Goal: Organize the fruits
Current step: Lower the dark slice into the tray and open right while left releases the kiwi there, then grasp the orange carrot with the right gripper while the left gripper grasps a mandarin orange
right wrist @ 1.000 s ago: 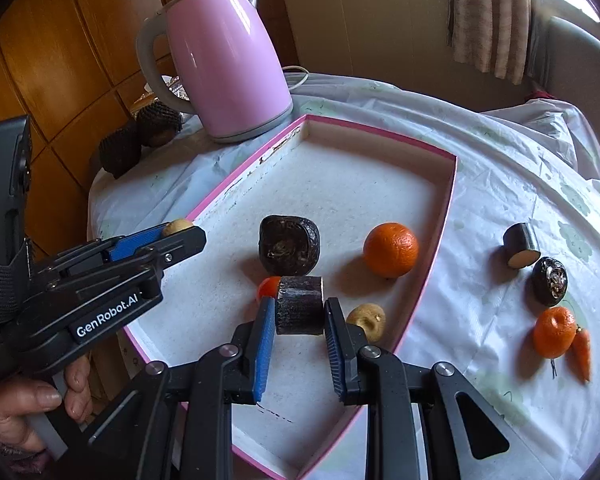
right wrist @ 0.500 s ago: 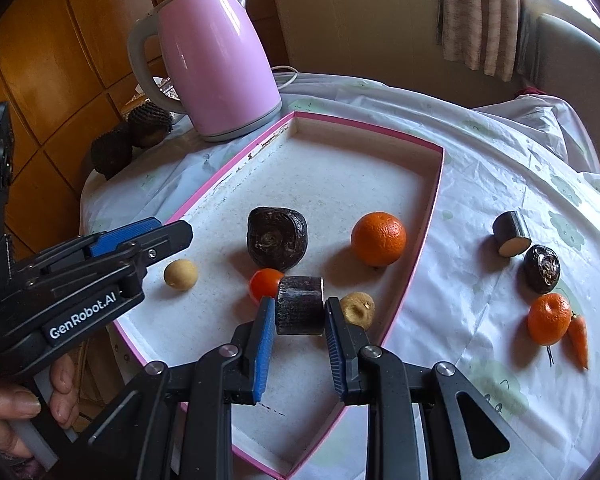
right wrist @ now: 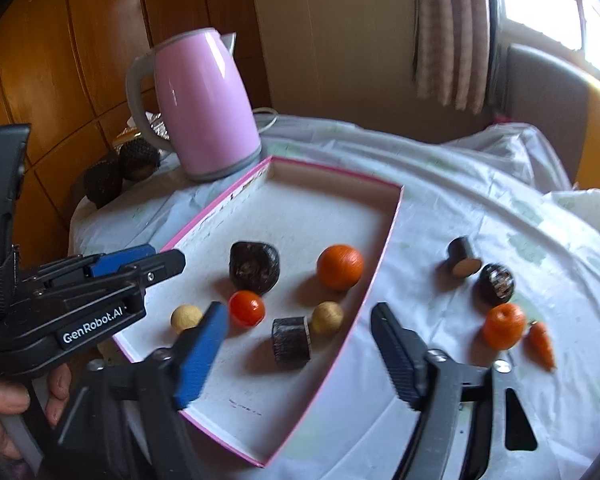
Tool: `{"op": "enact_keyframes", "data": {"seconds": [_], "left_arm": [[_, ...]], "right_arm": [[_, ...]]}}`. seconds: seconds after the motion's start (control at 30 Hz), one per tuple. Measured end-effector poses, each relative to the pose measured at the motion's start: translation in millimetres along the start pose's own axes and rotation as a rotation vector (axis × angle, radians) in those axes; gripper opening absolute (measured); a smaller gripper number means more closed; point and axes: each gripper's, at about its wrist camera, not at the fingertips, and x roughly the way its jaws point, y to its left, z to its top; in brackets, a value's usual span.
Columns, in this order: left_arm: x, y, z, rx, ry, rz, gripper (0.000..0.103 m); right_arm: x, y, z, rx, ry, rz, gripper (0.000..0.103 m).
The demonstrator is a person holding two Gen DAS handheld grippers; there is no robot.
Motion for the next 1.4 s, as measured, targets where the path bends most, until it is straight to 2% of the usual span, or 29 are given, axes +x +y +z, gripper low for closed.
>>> {"op": "enact_keyframes", "data": {"seconds": [0.13,0.2,0.27,0.37,0.47,0.6,0.77,1.03,1.23,1.33,1.4], "left_arm": [[-3,-3,-1,0.011,-0.006,-0.002,0.034],[-5,-5,-1,0.016,-0.01,-0.005,0.034],[-7,-8,-2,0.025,-0.016,-0.006,0.034],[-10,-12,-2,0.037,-0.023,-0.013,0.034],[-11,-16,-3,0.051,-0.023,-0.018,0.034],[-11,-22,-4,0.069,-0.019,-0.019,0.034],[-9,-27,-5,0.082,-0.008,-0.025,0.034],[-8,-49,-6,0.138,0.003,-0.072,0.034],[-2,-64,-4,0.14,0.042,-0.113,0.034],[0,-74,-3,0.157,0.053,-0.134,0.034],[1,-85,-3,0.195,0.061,-0.155,0.034]], "right_arm": [[-17,-2,1,-0.01,-0.083,-0.077,0.092],[-26,-5,1,-0.008,-0.13,-0.123,0.102],[-34,-11,1,0.008,-0.173,-0.148,0.103],[-32,-23,1,0.046,-0.124,-0.158,0.103],[-26,-40,-5,0.091,-0.055,-0.118,0.103],[-26,-65,-21,0.169,-0.023,-0.083,0.103],[-26,-101,-45,0.249,0.041,-0.151,0.103],[-37,-149,-71,0.351,0.074,-0.246,0.103],[-40,-165,-79,0.385,0.072,-0.263,0.103],[-40,-169,-80,0.38,0.07,-0.28,0.091],[-38,-171,-80,0.375,0.079,-0.284,0.075]]}}
